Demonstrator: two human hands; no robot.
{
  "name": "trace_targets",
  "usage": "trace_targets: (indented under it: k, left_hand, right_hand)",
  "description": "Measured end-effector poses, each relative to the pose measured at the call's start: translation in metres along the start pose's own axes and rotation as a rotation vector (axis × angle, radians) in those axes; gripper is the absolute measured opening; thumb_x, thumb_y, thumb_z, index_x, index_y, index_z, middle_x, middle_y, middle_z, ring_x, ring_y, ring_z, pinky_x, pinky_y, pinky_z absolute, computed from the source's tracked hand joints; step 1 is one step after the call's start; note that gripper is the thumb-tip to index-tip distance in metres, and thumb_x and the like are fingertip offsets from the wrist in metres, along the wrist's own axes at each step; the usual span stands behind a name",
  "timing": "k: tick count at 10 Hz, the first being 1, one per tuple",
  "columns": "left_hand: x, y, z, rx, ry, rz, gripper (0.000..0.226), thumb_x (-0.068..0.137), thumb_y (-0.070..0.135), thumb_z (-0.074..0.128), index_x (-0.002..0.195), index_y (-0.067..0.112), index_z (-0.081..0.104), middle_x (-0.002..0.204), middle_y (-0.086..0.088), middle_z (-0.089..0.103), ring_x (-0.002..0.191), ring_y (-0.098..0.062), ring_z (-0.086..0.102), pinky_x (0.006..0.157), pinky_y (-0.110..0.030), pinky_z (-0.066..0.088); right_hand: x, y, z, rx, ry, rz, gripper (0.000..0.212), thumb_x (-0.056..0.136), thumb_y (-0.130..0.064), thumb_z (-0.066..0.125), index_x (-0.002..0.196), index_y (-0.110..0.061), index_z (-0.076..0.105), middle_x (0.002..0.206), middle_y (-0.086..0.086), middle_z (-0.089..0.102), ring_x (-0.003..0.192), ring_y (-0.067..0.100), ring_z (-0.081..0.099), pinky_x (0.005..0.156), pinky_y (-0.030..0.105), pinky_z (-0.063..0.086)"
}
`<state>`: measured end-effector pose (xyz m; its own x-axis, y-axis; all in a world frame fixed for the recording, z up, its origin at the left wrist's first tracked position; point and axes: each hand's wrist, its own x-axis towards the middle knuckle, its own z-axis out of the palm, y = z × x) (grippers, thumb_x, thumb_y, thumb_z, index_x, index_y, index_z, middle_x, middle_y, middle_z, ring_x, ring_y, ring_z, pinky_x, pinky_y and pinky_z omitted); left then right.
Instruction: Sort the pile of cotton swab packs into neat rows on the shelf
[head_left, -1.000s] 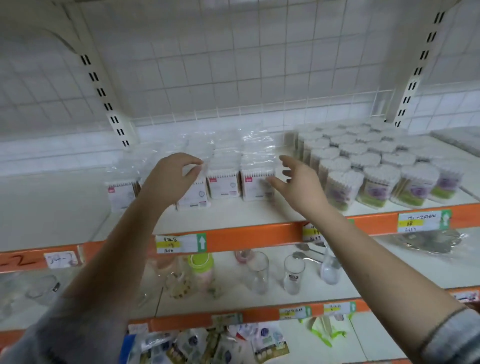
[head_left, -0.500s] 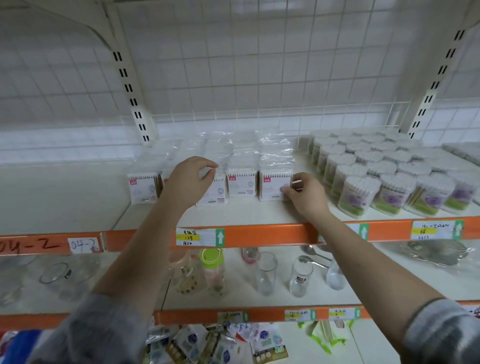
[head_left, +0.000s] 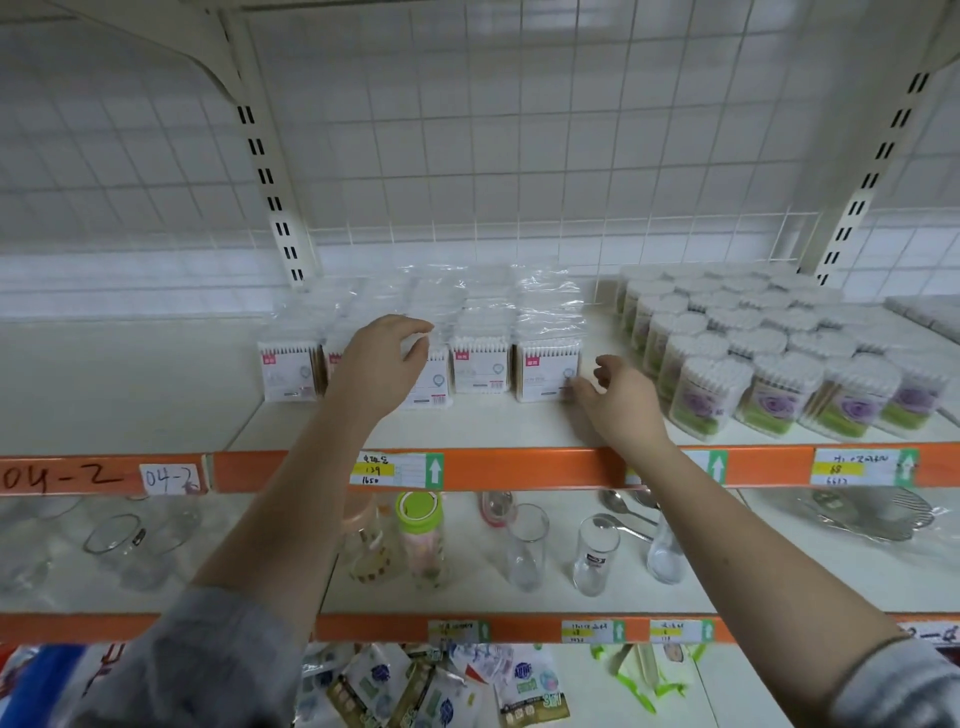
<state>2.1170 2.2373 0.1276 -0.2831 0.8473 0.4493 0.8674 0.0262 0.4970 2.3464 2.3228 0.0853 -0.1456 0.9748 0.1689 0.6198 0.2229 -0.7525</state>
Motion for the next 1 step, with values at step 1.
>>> trace_targets:
  k: [1]
  left_hand:
    - [-0.0045, 0.0078, 0.0070, -0.050, 0.024, -0.018, 0.033, 0.098, 0.013, 0.044, 0.127, 0.010, 0.059, 0.136, -0.007, 0.053, 0.131, -0.016, 0.043, 0.104, -0.018, 0.026]
  right_hand:
    - [-0.0090, 0.0006, -0.0035, -0.106, 0.007, -0.017, 0.042, 0.096, -0.018, 0.047, 0.131, 0.005, 0.044, 0.125, 0.024, 0.056, 0.115, 0.036, 0.052, 0.091, 0.036, 0.040]
